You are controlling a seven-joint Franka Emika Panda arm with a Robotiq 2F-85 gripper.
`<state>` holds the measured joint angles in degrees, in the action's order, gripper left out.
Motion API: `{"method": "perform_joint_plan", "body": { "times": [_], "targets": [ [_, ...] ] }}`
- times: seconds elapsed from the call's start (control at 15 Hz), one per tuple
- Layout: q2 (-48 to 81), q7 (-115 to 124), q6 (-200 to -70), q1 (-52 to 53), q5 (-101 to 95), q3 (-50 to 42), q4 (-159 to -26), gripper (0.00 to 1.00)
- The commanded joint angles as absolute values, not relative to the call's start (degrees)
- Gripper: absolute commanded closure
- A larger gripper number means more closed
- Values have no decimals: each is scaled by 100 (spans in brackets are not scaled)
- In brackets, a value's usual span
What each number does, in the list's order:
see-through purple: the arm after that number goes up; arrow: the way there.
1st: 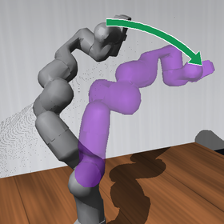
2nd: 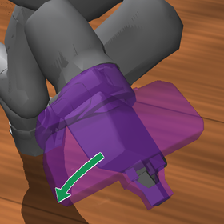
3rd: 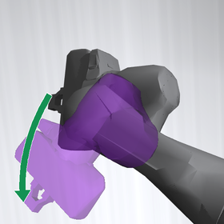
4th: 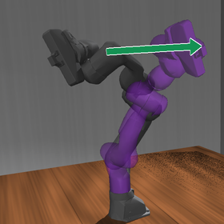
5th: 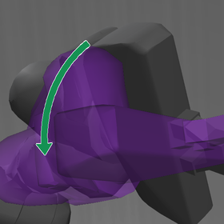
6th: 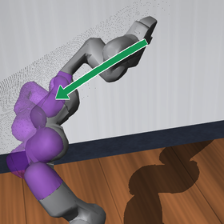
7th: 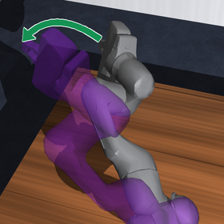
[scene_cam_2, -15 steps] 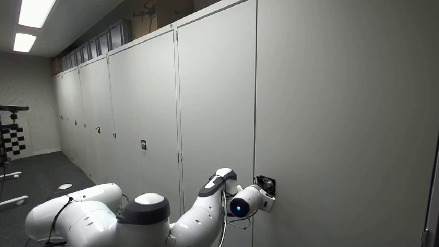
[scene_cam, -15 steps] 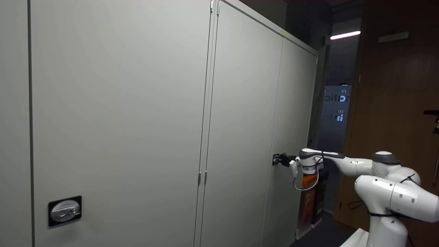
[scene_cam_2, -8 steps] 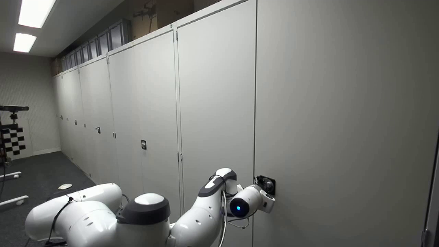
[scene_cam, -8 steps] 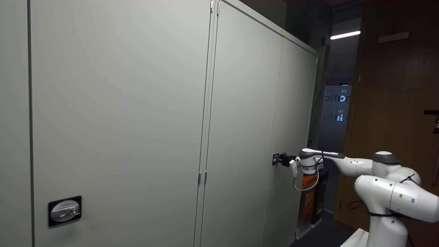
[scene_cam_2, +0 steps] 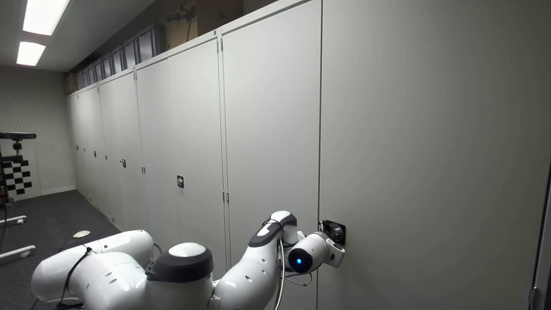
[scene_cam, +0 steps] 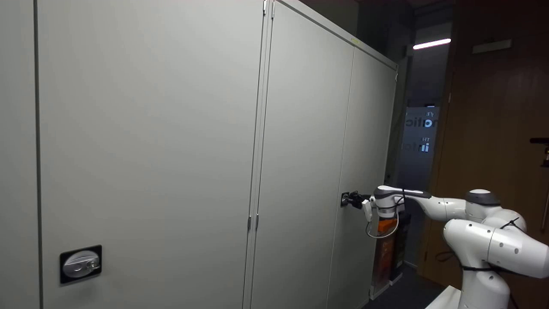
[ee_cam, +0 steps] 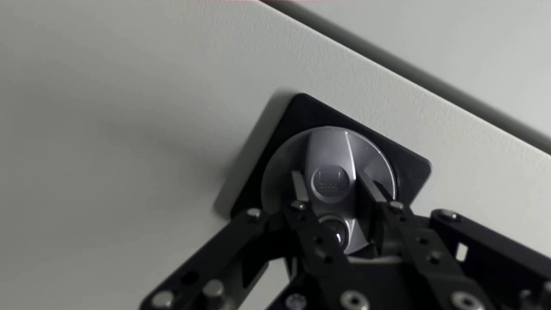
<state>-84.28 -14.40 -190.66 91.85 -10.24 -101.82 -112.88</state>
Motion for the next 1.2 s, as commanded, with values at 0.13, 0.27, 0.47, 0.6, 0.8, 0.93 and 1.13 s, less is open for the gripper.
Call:
{"method": "perform_joint_plan", "body": {
  "times": [0.13,0.27,0.47,0.6,0.8,0.93,1.13],
  "targets": [
    [-8429,-1074,-19195,9072,-800,-9536,-11791,92],
    [-8429,-1062,-19170,9067,-788,-9528,-11786,92],
    [-8429,-1054,-19129,9064,-778,-9525,-11773,92],
    [-8429,-1064,-19100,9065,-785,-9524,-11773,92],
    [-8429,-1078,-19082,9066,-798,-9523,-11778,92],
    [-8429,-1079,-19085,9065,-799,-9522,-11780,92],
    [-8429,-1085,-19088,9059,-806,-9515,-11783,92]
  ]
}}
